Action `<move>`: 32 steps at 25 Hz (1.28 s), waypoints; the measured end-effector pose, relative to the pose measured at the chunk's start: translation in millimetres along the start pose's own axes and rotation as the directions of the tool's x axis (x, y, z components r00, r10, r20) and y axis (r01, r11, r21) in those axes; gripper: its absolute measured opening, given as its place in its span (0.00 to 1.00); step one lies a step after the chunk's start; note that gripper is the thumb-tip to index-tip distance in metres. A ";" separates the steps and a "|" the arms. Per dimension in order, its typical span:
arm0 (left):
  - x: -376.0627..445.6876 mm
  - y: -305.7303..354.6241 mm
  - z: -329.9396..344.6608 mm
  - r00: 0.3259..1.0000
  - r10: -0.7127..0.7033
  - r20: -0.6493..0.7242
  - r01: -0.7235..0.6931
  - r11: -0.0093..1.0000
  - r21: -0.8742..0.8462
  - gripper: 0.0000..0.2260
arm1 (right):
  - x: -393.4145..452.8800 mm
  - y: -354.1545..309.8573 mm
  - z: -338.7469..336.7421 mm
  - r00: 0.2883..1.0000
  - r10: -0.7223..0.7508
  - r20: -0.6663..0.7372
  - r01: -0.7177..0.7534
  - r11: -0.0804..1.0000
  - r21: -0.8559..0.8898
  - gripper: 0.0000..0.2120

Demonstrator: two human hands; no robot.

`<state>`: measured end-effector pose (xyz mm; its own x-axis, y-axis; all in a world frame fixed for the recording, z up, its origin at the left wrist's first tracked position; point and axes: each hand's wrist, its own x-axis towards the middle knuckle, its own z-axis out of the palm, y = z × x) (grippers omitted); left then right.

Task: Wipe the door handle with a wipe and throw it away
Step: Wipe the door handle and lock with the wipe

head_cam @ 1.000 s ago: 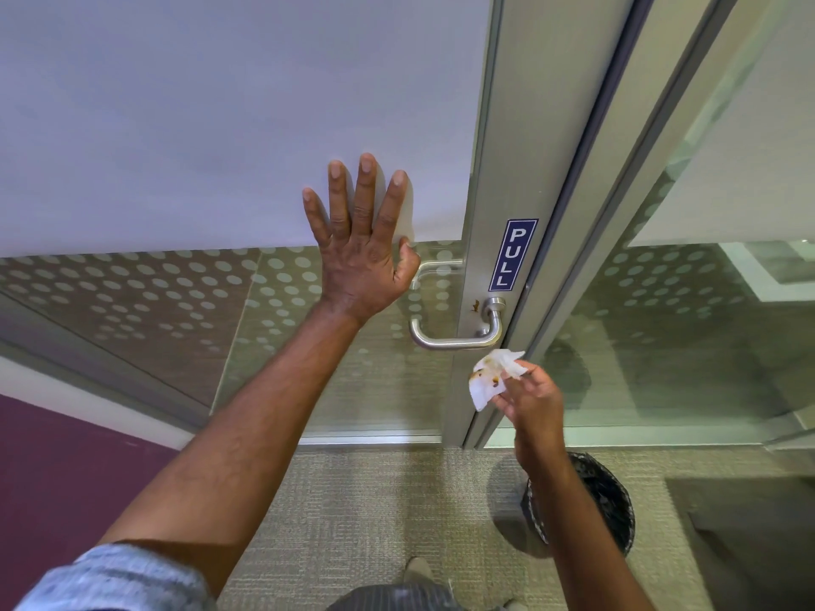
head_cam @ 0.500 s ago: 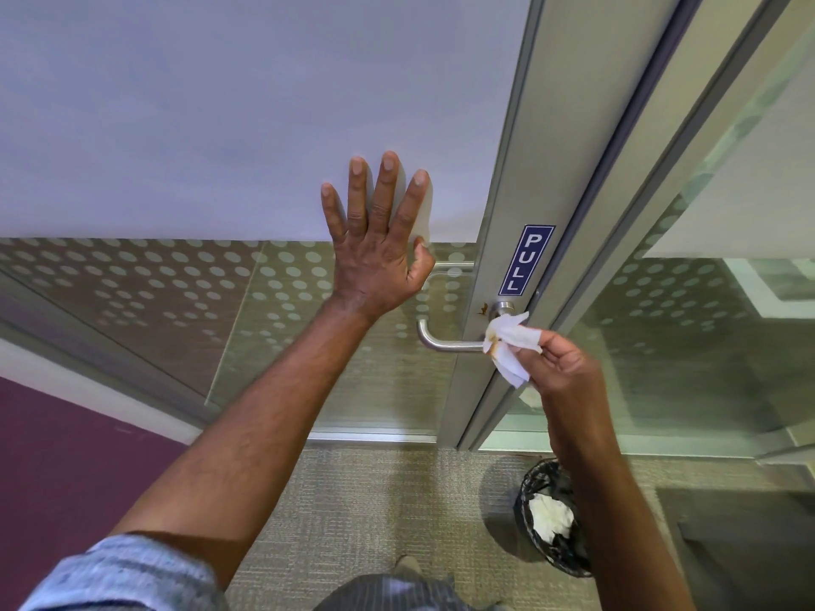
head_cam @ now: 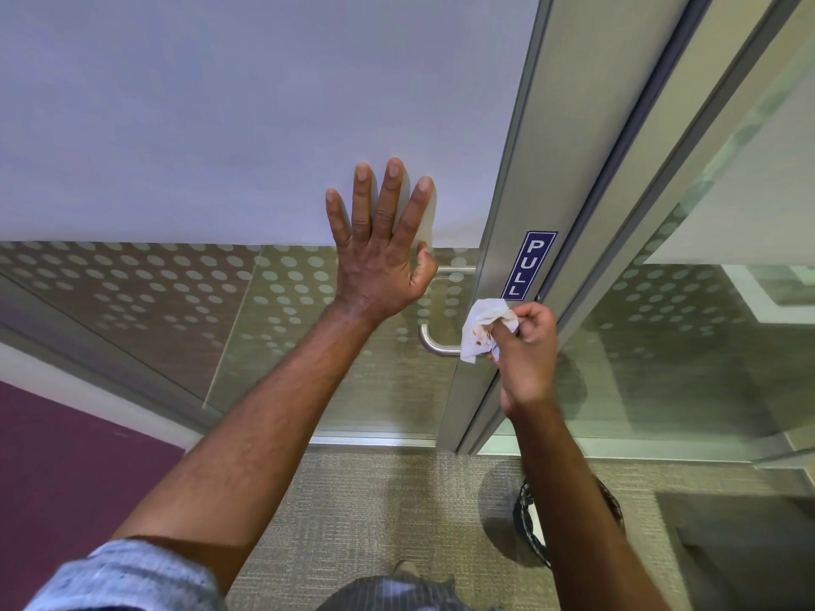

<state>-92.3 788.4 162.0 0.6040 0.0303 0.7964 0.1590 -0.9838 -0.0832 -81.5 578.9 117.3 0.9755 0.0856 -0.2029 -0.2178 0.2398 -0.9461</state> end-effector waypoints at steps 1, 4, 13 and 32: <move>0.0 -0.1 0.2 1.000 0.001 -0.002 -0.001 1.000 0.003 0.50 | 0.0 0.3 1.9 1.000 -0.020 -0.024 0.020 1.000 0.004 0.13; -0.2 -0.3 1.1 1.000 0.002 -0.003 -0.002 1.000 0.002 0.49 | 3.1 1.4 2.1 0.999 0.001 -0.054 0.000 1.000 0.024 0.10; -0.4 -0.6 1.7 1.000 0.005 -0.013 -0.005 1.000 0.004 0.49 | 1.1 0.5 -12.0 0.988 0.144 0.049 -0.147 0.986 0.078 0.13; -0.4 -1.3 3.0 1.000 0.004 -0.009 -0.004 1.000 -0.002 0.49 | 11.5 3.9 -11.8 0.997 0.021 0.077 0.007 0.935 -0.353 0.10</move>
<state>-90.4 790.3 160.0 0.5973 0.0248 0.8017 0.1554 -0.9842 -0.0854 -70.7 569.4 108.4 0.9653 0.1645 -0.2030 -0.1853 -0.1168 -0.9757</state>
